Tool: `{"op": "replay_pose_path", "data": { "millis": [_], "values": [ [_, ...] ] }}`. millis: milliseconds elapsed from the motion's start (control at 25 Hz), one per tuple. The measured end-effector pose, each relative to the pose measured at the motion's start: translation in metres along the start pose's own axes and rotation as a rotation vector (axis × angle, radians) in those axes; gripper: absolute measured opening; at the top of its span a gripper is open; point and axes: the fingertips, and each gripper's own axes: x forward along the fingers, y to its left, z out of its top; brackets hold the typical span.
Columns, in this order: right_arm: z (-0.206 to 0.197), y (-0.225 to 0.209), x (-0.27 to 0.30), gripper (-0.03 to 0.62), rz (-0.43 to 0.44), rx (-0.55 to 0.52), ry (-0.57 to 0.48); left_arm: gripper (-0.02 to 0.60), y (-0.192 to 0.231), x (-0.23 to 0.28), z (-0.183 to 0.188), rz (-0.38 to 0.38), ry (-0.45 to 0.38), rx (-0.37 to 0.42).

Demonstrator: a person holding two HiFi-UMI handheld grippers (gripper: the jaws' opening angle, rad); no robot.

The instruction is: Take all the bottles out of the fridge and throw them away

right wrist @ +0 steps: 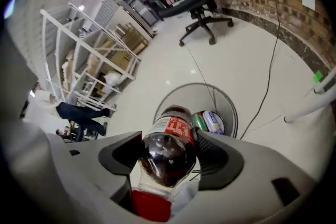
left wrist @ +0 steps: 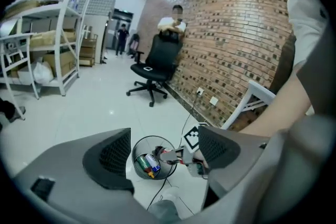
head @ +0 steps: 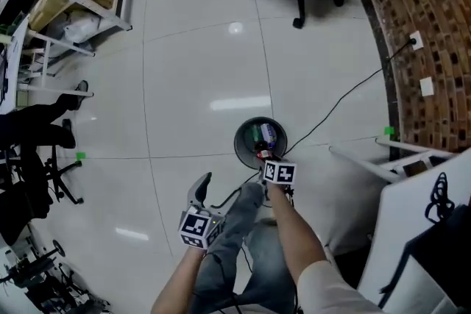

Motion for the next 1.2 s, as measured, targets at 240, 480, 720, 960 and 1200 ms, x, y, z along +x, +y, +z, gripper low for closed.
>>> {"op": "replay_pose_path", "data": {
  "millis": [240, 480, 720, 960, 1200],
  "values": [
    [-0.034, -0.022, 0.076, 0.188, -0.108, -0.301, 0.234, 0.380, 0.021, 0.005, -0.026, 0.031, 0.022, -0.057],
    [-0.042, -0.017, 0.041, 0.167, 0.016, -0.139, 0.148, 0.380, 0.024, 0.013, -0.022, 0.004, 0.018, -0.023],
    [0.013, 0.059, -0.118, 0.276, 0.159, -0.007, -0.242, 0.380, -0.018, -0.004, 0.048, -0.091, -0.028, 0.008],
    [0.090, 0.152, -0.361, 0.345, 0.251, -0.101, -0.683, 0.380, -0.102, -0.037, 0.168, -0.288, -0.143, 0.133],
    [0.100, 0.163, -0.594, 0.459, 0.002, -0.209, -1.027, 0.397, -0.248, -0.085, 0.264, -0.562, -0.233, 0.343]
  ]
}}
